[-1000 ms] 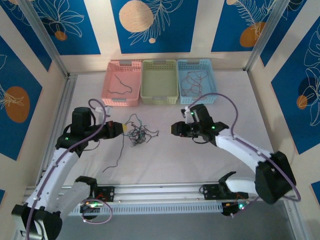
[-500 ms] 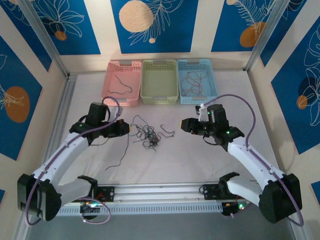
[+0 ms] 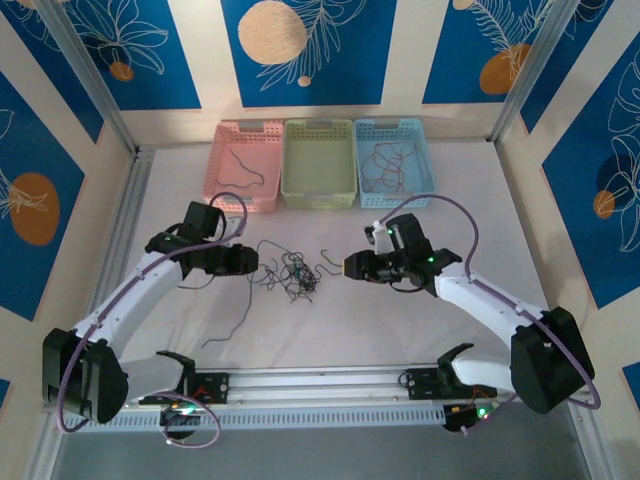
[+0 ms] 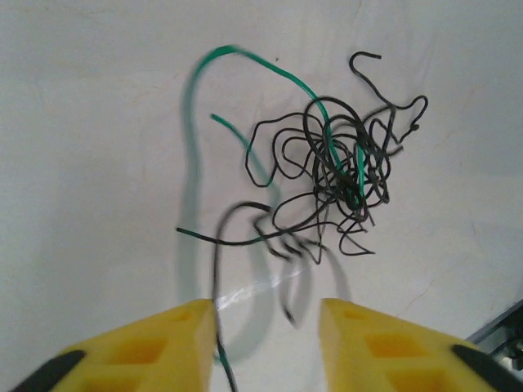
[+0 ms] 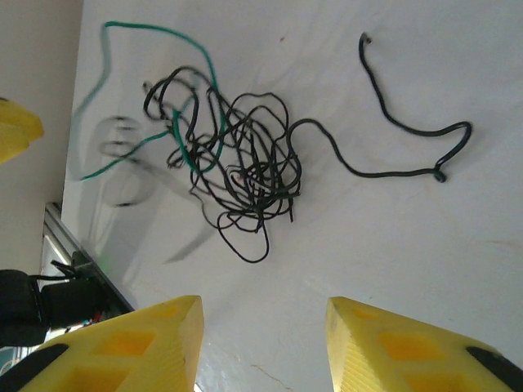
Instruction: Untangle the cables
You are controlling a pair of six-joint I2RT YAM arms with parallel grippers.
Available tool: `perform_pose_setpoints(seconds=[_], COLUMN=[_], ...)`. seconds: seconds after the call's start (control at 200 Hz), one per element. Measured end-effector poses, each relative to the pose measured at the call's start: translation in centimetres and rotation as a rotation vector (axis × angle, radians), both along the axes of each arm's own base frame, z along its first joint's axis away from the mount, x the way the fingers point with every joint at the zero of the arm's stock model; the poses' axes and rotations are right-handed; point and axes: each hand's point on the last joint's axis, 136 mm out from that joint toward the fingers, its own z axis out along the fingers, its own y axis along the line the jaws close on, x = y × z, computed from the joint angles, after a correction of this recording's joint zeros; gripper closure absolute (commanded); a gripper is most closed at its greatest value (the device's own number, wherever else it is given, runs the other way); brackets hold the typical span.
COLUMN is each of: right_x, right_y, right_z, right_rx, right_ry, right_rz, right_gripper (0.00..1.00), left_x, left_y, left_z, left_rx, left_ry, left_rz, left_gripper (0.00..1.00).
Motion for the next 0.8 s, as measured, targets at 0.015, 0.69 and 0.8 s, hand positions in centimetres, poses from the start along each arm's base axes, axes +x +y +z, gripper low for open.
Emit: perform_pose_setpoints(seconds=[0.015, 0.69, 0.8], right_x=[0.0, -4.5, -5.3], right_y=[0.1, 12.1, 15.7], right_z=[0.0, 0.9, 0.4], right_rx=[0.0, -0.005, -0.006], right_ry=[0.001, -0.005, 0.028], right_rz=[0.004, 0.348, 0.396], right_gripper=[0.56, 0.56, 0.56], left_x=[0.0, 0.4, 0.6], left_y=[0.0, 3.2, 4.6], left_z=[0.0, 3.0, 4.4], left_rx=[0.002, 0.126, 0.169], left_ry=[0.0, -0.189, -0.265], left_rz=[0.001, 0.072, 0.119], left_gripper=[0.52, 0.39, 0.37])
